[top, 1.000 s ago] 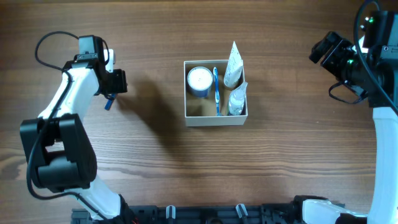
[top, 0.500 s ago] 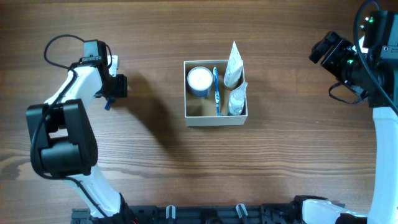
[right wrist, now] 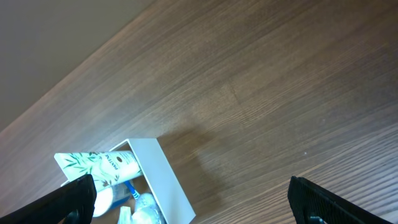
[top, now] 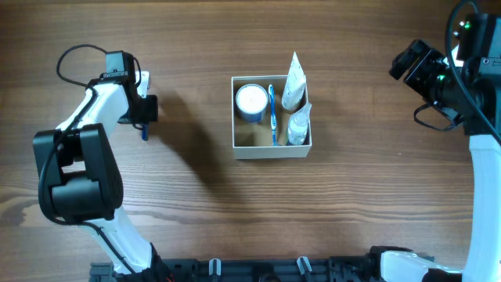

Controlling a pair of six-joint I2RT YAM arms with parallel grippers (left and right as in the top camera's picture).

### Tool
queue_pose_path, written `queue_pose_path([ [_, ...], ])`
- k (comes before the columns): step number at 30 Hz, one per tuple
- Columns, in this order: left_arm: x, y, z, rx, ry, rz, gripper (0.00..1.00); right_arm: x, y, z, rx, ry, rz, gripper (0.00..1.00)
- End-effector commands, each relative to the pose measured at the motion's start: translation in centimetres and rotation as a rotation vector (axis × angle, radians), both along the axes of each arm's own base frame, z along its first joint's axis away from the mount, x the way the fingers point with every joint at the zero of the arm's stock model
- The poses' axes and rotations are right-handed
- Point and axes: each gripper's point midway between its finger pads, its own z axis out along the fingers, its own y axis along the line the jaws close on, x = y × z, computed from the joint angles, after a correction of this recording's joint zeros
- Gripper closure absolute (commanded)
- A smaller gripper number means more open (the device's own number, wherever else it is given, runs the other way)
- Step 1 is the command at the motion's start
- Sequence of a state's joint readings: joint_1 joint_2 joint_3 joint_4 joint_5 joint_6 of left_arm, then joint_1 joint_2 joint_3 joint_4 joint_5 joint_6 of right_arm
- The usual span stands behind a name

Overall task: Pack container
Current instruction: 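Move the left gripper to the blue razor and grasp its handle, then carry the razor over the box and lower it beside the swab tub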

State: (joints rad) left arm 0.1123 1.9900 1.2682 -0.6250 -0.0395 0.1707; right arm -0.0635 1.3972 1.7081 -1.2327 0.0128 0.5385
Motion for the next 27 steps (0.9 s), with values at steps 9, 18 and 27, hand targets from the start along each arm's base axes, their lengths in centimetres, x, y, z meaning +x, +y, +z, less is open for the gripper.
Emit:
queue_pose_path([
  [9,-1.5,-3.8,2.1,-0.195,0.023,0.127,0.96,0.1,-0.5,-0.4,-0.007,0.010,-0.027,0.00],
  [18,-2.7,-15.5,10.7,-0.302,-0.120,-0.039,0.96,0.1,-0.5,-0.4,-0.008,0.010,-0.027,0.00],
  [27,-6.0,-27.8,14.2,-0.241,-0.283,-0.288,0.96,0.1,-0.5,-0.4,-0.008,0.010,-0.027,0.00],
])
